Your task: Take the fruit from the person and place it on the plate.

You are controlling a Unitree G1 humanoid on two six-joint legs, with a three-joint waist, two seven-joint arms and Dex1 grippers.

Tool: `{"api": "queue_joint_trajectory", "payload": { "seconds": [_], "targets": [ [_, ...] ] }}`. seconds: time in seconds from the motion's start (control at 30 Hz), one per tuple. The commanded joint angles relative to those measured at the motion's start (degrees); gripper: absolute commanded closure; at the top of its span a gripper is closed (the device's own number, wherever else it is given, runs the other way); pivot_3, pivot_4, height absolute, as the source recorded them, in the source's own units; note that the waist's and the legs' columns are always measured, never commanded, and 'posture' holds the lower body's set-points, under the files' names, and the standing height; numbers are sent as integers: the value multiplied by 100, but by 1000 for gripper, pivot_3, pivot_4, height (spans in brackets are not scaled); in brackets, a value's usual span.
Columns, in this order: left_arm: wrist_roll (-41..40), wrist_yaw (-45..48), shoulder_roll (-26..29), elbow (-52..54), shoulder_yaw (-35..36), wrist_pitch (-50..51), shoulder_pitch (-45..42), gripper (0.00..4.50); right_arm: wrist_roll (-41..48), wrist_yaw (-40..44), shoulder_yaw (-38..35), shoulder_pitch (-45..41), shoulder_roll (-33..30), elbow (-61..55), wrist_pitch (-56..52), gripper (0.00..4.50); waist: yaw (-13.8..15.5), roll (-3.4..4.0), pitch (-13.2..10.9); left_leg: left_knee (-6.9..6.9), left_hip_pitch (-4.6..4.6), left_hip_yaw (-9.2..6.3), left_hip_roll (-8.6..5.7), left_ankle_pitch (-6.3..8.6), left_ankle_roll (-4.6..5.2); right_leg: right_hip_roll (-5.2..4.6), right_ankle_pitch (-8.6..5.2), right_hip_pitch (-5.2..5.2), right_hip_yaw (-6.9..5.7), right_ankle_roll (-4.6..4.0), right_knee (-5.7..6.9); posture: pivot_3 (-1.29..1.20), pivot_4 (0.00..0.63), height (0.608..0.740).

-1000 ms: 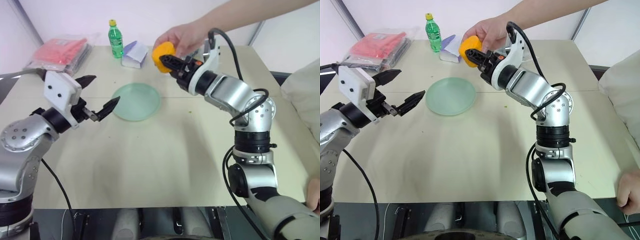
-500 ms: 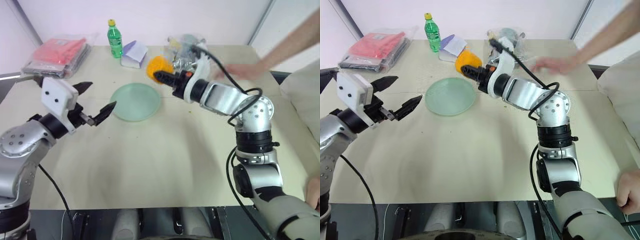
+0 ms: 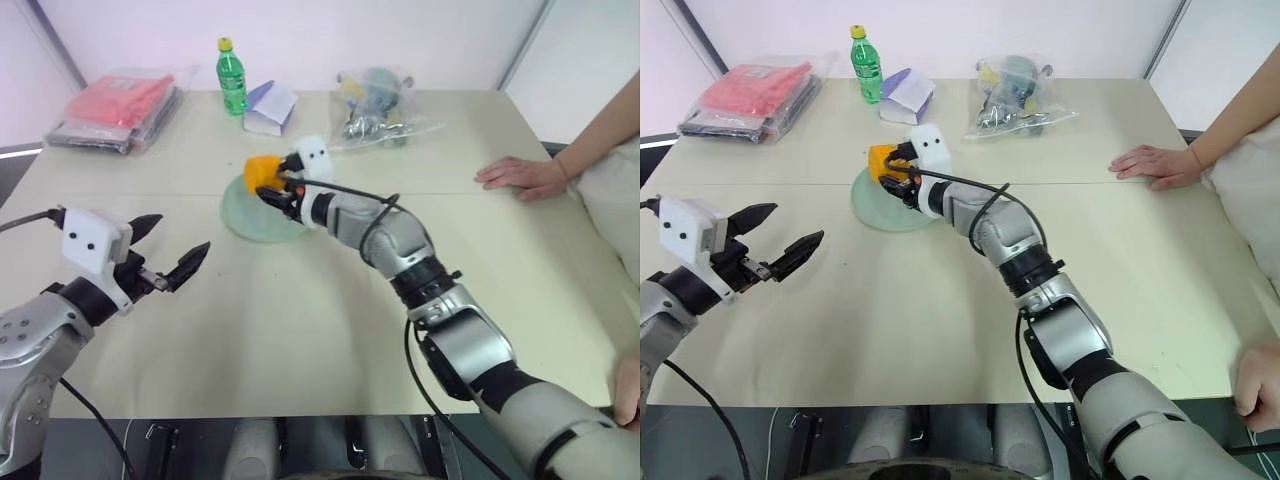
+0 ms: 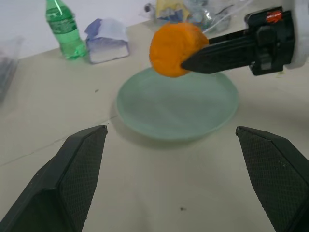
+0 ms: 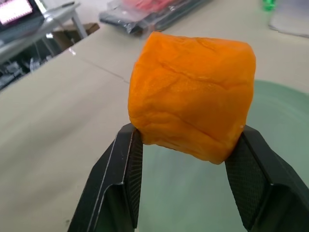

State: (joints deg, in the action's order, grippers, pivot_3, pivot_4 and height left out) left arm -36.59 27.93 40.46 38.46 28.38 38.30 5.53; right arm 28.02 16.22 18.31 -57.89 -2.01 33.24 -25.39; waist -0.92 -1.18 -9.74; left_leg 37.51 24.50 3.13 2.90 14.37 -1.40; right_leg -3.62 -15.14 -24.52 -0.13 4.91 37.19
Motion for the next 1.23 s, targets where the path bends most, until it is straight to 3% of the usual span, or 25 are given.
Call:
{"api": "queue_joint_trajectory", "payload": {
  "seconds": [0.03,0.43,0.6,0.63,0.73,0.87,1.07,1.23],
  "targets": [
    [37,-60,44,259,134,-102,-3,0,-625,303,-111,-234,160,519,624,2635,-4,0,0,0,0,1,-1,0,0,-2,0,1,0,0,-1,0,150,731],
    [94,-145,21,287,-43,-145,-105,0,-1914,639,-315,-306,404,1529,1399,2635,-57,0,0,-12,-5,-1,0,-3,-6,-1,0,-2,0,-2,0,0,150,731],
    [126,-126,11,262,-92,-131,-200,0,-2106,746,-463,-264,401,1474,1354,243,-85,0,0,-12,-5,0,-1,-3,-6,-1,0,-2,1,-1,0,0,150,731],
    [139,-111,16,254,-108,-138,-204,0,-2116,764,-506,-261,396,1431,1295,56,-94,0,0,-12,-5,-1,-1,-4,-7,-1,0,-2,0,-2,0,0,150,731],
    [149,-102,20,226,-157,-146,-257,0,-2134,929,-589,-230,271,1135,1113,56,-110,0,0,-13,-4,-2,-1,-4,-7,-1,0,-2,0,-2,1,0,150,731],
    [159,-66,50,172,-174,-165,-291,0,-1966,1448,-736,-1,-376,-190,336,56,-110,1,-1,-13,-4,-4,-1,-4,-7,-2,0,-1,0,-1,0,0,150,731],
    [119,51,115,154,-101,-143,-222,0,-1589,2798,-876,692,-2107,-2640,-658,56,-21,1,-1,-13,-5,-2,-5,-3,-7,-5,0,1,0,-1,-7,0,150,731],
    [75,161,148,63,-80,-179,-252,0,-1103,3995,-1320,1280,-3509,-3664,-739,56,-5,3,-2,-15,-9,1,-4,-3,-6,3,-1,1,0,-2,-5,0,150,731]
  ]
}}
